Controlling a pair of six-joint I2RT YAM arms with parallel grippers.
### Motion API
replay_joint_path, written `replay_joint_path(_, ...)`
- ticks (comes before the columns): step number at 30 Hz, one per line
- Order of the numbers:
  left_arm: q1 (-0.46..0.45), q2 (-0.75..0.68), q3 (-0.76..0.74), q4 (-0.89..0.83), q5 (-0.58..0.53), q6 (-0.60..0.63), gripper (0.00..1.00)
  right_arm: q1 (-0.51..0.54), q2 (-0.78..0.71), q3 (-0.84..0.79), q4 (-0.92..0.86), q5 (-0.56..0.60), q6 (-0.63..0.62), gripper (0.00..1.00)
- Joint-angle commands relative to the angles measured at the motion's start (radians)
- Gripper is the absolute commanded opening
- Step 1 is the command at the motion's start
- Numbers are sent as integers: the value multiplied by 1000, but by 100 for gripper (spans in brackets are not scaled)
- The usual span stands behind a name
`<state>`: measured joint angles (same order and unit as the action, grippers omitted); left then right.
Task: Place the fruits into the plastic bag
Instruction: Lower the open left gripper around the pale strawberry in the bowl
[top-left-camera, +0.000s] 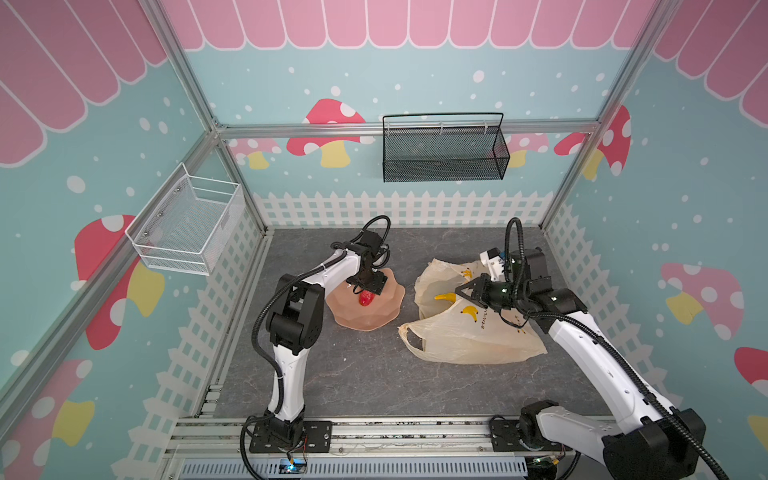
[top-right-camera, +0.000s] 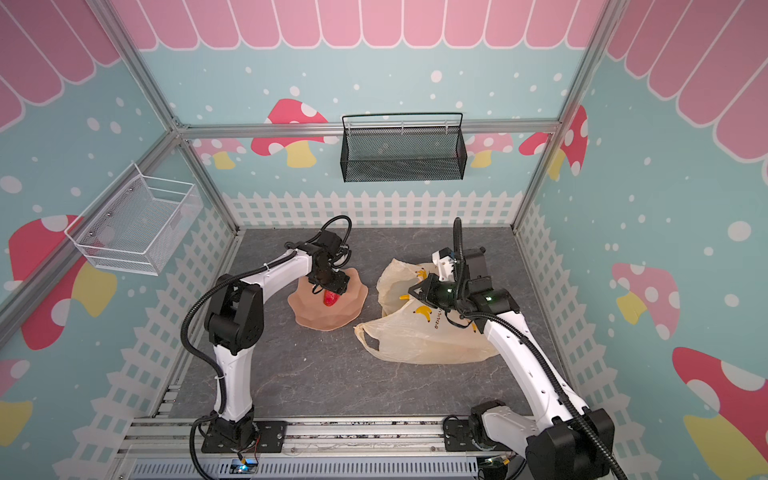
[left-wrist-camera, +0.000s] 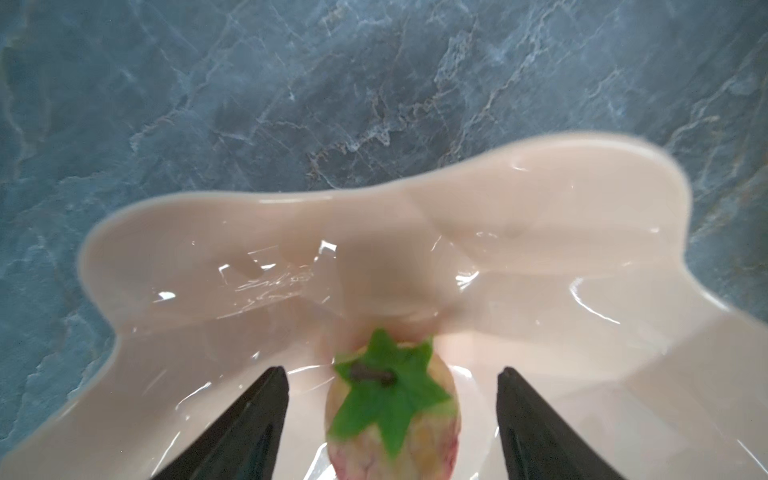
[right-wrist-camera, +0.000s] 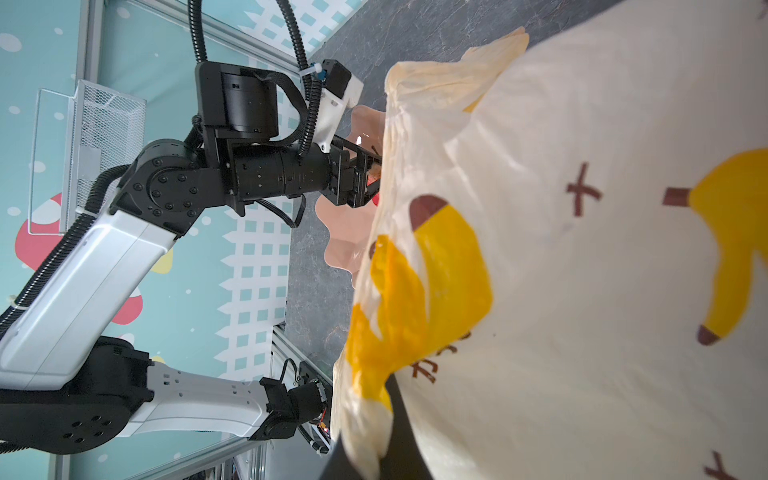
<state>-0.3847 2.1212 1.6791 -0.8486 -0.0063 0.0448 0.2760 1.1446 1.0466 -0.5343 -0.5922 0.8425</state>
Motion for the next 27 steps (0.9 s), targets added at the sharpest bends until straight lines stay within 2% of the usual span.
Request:
replay_joint_path(1, 0, 9, 16, -15, 35, 3, 77, 5, -17, 4, -6, 9, -3, 0)
replay_joint_path(16, 6, -102, -111, -28, 6, -58, 76, 5, -24, 6, -9, 10, 1, 0)
replay_joint_path(27, 6, -97, -138, 0, 30, -113, 71, 5, -35, 1, -16, 9, 0, 0)
